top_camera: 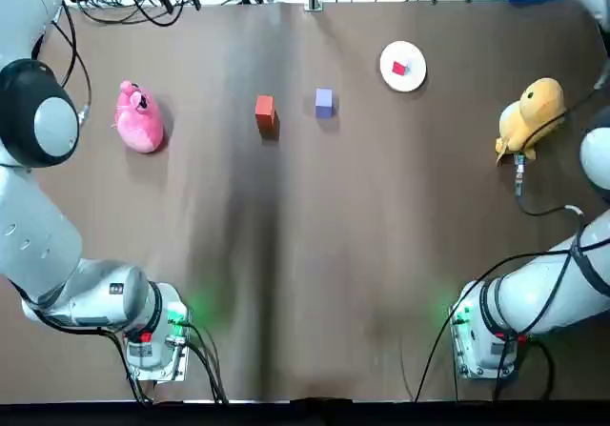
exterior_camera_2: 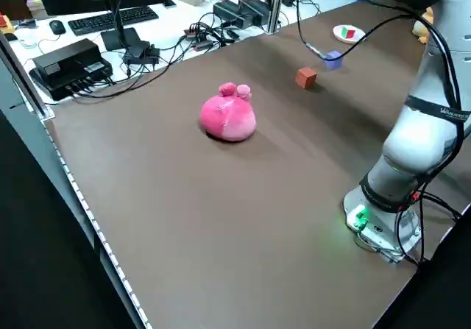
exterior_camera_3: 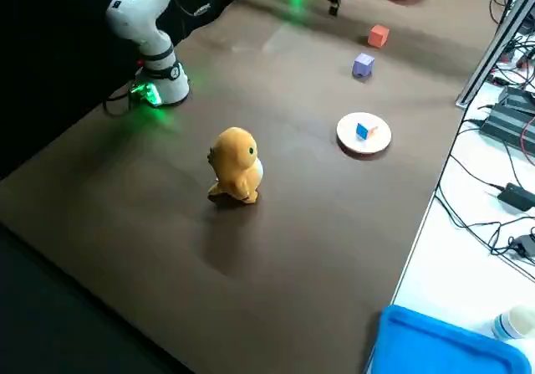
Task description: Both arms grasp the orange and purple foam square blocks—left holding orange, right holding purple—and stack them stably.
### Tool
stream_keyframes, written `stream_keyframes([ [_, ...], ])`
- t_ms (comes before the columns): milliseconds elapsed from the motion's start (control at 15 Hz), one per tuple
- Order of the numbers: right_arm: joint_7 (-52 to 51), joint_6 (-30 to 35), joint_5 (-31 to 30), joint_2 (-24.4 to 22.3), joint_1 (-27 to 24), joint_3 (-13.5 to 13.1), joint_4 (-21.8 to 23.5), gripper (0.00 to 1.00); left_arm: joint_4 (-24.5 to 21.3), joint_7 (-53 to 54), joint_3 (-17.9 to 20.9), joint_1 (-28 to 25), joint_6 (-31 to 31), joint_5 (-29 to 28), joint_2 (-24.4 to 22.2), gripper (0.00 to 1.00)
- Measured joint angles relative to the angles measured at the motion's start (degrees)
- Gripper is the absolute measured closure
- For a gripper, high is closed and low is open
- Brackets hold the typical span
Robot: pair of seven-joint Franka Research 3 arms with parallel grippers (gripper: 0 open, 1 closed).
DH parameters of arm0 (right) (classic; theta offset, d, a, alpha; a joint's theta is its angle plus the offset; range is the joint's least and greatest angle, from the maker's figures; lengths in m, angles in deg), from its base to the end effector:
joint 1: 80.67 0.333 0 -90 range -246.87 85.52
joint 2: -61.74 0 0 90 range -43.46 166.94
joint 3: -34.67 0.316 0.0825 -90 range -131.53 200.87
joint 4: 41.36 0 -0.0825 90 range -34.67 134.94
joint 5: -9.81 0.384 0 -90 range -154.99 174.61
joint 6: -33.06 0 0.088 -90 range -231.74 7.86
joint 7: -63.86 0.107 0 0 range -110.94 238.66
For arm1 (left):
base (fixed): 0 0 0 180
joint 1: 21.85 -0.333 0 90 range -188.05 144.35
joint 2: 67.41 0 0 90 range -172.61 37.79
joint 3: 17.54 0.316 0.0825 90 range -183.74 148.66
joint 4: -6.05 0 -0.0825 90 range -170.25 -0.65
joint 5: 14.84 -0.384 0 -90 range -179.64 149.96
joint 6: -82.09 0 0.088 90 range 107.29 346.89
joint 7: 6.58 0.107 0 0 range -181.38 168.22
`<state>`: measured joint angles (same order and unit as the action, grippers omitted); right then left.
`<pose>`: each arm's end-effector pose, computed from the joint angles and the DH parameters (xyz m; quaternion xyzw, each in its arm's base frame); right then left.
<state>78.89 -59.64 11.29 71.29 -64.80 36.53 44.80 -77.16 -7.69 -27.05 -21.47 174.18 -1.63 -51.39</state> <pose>0.5772 0.1857 0.5634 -0.9993 -0.0224 0.0295 0.0076 0.6213 -0.1196 0.5226 0.9867 -0.0628 -0.0727 0.1309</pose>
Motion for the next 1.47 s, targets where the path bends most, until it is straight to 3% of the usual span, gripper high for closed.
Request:
stream_keyframes([
  [267, 18.0, -7.5, 0.9, 6.9, 7.1, 0.0, 0.2, 0.0, 0.0, 2.7, 0.2, -3.8, -4.2, 13.4, 1.9, 0.0],
  [467, 33.0, -11.3, 1.7, 10.8, 9.3, 0.0, 0.0, 0.0, 0.0, 7.6, 0.2, -5.9, -6.4, 20.4, 4.9, 0.0],
  [667, 44.5, -13.6, 4.0, 13.5, 10.2, 0.0, 0.0, 0.0, -0.1, 13.5, 0.3, -8.1, -8.1, 27.8, 9.8, 0.0],
  [733, 51.0, -15.0, 4.5, 15.0, 10.8, 0.0, -0.1, 0.0, -0.1, 17.9, 0.3, -10.2, -9.1, 31.7, 13.7, 0.0],
  [1067, 67.2, -18.9, 4.5, 21.1, 13.6, 0.0, -1.1, 0.0, 0.1, 39.1, 0.2, -12.1, -10.6, 35.9, 19.7, 0.0],
  [1267, 81.7, -25.0, 4.5, 24.4, 15.5, 0.0, -1.7, 0.0, 0.2, 58.7, 0.1, -11.8, -10.8, 38.5, 21.1, 0.0],
  [1467, 95.1, -31.0, 4.4, 26.5, 17.8, 0.0, -1.9, 0.0, 0.2, 71.8, 0.0, -11.5, -10.7, 42.4, 23.2, 0.0],
])
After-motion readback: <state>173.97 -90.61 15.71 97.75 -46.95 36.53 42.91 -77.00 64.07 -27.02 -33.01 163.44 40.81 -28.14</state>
